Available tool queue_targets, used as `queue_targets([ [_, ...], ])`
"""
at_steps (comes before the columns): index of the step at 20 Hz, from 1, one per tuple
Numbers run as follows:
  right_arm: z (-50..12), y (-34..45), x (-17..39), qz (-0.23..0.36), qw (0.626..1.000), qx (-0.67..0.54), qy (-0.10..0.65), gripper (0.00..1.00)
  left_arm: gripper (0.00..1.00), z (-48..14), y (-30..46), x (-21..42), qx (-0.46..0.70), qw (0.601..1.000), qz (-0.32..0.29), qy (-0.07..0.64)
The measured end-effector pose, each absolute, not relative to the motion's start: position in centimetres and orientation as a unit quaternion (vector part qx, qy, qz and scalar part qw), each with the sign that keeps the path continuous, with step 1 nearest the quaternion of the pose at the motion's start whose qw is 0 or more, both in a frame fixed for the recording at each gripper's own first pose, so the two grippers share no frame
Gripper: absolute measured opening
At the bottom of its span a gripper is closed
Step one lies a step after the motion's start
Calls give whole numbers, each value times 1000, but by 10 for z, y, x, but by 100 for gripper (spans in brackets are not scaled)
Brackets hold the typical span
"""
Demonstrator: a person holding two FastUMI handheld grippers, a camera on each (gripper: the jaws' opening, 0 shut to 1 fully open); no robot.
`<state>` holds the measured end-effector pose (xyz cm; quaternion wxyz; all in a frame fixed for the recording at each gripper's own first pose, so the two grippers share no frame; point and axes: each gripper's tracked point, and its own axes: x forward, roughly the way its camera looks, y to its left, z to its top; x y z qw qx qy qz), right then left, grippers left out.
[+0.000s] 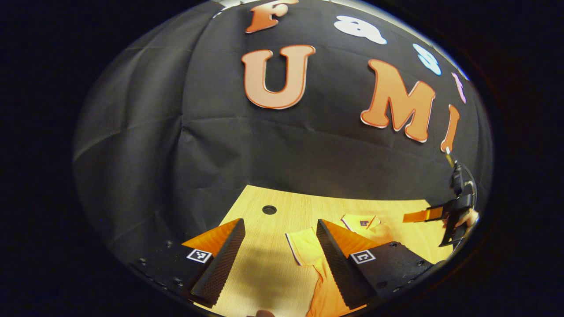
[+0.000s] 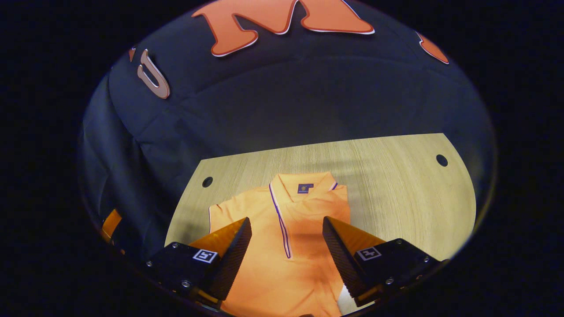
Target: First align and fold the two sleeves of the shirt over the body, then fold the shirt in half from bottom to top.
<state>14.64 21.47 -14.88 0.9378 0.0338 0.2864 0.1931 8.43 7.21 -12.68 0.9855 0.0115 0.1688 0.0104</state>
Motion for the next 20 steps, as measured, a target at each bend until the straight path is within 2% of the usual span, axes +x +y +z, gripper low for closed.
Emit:
queue_targets([
  [9,-127,154,125,202,937,32,284,98,98,-191,21,152,97,957,-4,272],
  [14,-135,127,123,208,930,42,300,99,99,-247,27,174,88,928,2,361],
  [20,-155,98,126,204,920,54,330,99,99,-318,47,166,30,879,39,474],
])
